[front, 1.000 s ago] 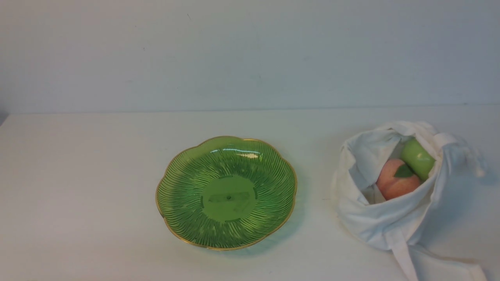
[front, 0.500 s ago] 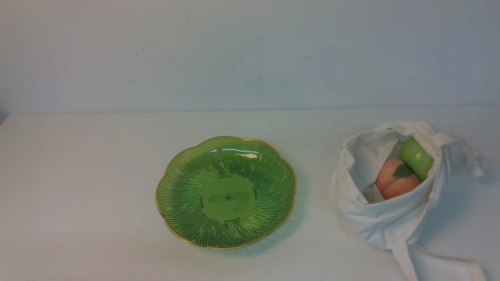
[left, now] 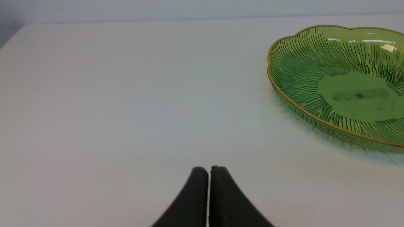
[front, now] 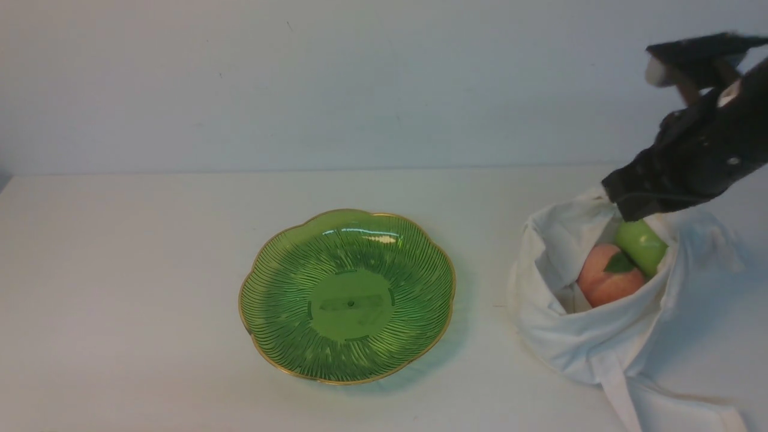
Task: Take the fruit out of the cloth bag on the white table and place them on a plate.
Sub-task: 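Reach into the cloth bag and grasp the peach with the right gripper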
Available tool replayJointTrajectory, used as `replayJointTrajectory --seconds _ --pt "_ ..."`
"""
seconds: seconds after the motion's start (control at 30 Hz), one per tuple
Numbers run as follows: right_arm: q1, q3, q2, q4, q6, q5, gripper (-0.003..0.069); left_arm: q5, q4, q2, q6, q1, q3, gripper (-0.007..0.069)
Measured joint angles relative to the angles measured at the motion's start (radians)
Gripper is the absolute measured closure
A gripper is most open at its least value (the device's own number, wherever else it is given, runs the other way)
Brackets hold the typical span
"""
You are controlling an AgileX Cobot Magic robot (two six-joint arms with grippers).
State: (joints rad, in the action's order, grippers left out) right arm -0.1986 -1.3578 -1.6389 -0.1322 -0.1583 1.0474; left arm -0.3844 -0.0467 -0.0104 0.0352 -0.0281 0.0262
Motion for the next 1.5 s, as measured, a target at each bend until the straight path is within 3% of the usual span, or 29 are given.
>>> replayJointTrajectory --seconds 0.1,0.2,0.43,0.47,0.6,0.73,1.2,1.33,1.4,1.5 --pt "-0.02 -0.035 -0.092 0.065 0.13 0.001 0.0631 0.0 0.0 0.0 0.0 0.0 0.0 0.0632" --pt "-0.021 -0.044 -0.135 0.08 0.158 0.0 0.0598 0.0 0.0 0.0 0.0 0.0 0.0 0.0632" --pt "-0.021 -0.049 -0.219 0.109 0.171 -0.01 0.0377 0.0 0.0 0.0 0.0 0.0 0.0 0.0632" --pt "-0.021 -0.05 -0.238 0.114 0.172 -0.021 0.0281 0.0 0.0 0.0 0.0 0.0 0.0 0.0632" --pt "-0.022 -0.052 -0.257 0.148 0.174 -0.03 0.0134 0.0 0.0 0.0 0.0 0.0 0.0 0.0632" --pt "-0.023 -0.052 -0.26 0.232 0.174 -0.037 0.0038 0.0 0.0 0.0 0.0 0.0 0.0 0.0632" --pt "-0.026 -0.058 -0.306 0.255 0.135 -0.021 0.0036 0.0 0.0 0.0 0.0 0.0 0.0 0.0632" --pt "-0.027 -0.058 -0.322 0.248 0.13 -0.021 0.0081 0.0 0.0 0.0 0.0 0.0 0.0 0.0632" --pt "-0.027 -0.06 -0.322 0.242 0.127 -0.015 0.0145 0.0 0.0 0.0 0.0 0.0 0.0 0.0632" --pt "-0.027 -0.074 -0.323 0.234 0.127 0.019 0.0154 0.0 0.0 0.0 0.0 0.0 0.0 0.0632"
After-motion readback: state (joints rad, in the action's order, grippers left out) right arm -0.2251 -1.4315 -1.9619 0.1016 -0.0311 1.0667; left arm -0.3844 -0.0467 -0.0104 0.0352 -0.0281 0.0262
